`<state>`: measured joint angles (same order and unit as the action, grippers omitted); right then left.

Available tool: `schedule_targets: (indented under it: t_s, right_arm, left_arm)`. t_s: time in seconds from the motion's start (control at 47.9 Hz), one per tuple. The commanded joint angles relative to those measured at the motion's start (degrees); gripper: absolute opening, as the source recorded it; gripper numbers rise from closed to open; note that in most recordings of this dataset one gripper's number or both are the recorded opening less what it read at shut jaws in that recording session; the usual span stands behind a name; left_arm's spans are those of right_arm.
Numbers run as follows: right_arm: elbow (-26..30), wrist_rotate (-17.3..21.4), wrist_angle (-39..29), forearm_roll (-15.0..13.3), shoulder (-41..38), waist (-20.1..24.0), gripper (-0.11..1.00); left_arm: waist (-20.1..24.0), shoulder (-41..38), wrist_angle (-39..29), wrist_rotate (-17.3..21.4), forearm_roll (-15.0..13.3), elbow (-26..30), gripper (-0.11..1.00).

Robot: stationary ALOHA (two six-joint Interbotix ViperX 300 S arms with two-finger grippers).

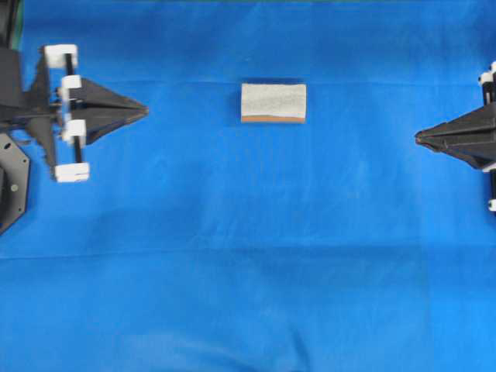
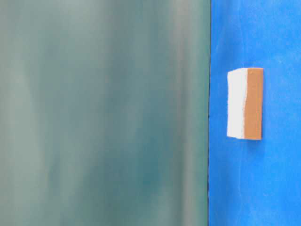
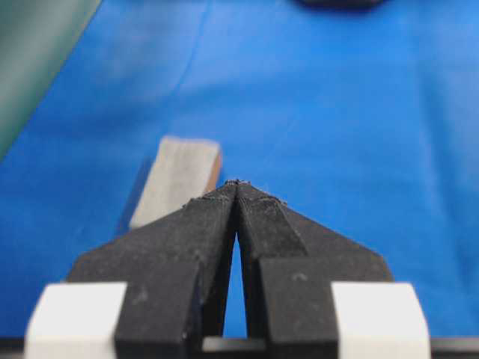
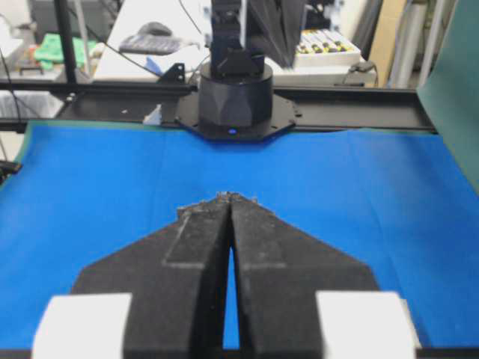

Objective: Hand over the sponge with the left arm and wipe it with the right arm.
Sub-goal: 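Move the left gripper open toward the grey-and-orange sponge, then close the left gripper on the sponge's near end and lift it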

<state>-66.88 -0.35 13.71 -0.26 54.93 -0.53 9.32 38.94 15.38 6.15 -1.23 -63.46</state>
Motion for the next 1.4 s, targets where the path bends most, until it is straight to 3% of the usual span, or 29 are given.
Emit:
schedule_targets:
  t_s: [0.0,0.084,0.251,0.355,0.752,0.898,1.002,1.378]
  right_arm:
    - [1.5,0.2,0.3,0.0,-0.4,-0.1,0.0]
    - [1.6,0.2,0.1,0.0,-0.4,-0.1,0.0]
    - [1.5,0.2,0.0,-0.1,-0.4,-0.1,0.0]
    - [1.5,0.3,-0.4,0.0,-0.5,-0.1,0.0]
    - [1.4,0.3,-1.6,0.0,-0.9,-0.1,0.0]
    - [1.4,0.3,-1.6,-0.1,-1.0,-0.1,0.0]
    - [1.3,0.3,-1.6,0.0,-1.0,-0.1,0.0]
    - [1.3,0.3,-1.3,0.0,-1.7,-0.1,0.0]
  left_arm:
    - [1.8,-3.6,1.1,0.4,-0.1,2.8,0.05]
    - [3.5,-8.6,1.1,0.4,-0.1,5.0,0.24]
    - [4.4,-20.1,1.1,2.9,-0.1,10.4,0.76]
    - [4.7,-26.8,1.1,5.4,-0.1,13.7,0.93]
    - [6.9,-44.6,2.0,7.0,0.3,24.6,0.94]
    - [7.5,-48.5,4.0,7.5,0.4,25.9,0.94]
    - [7.7,-50.7,5.2,10.4,0.2,26.3,0.94]
    - [9.2,-55.5,6.3,11.7,0.2,28.0,0.94]
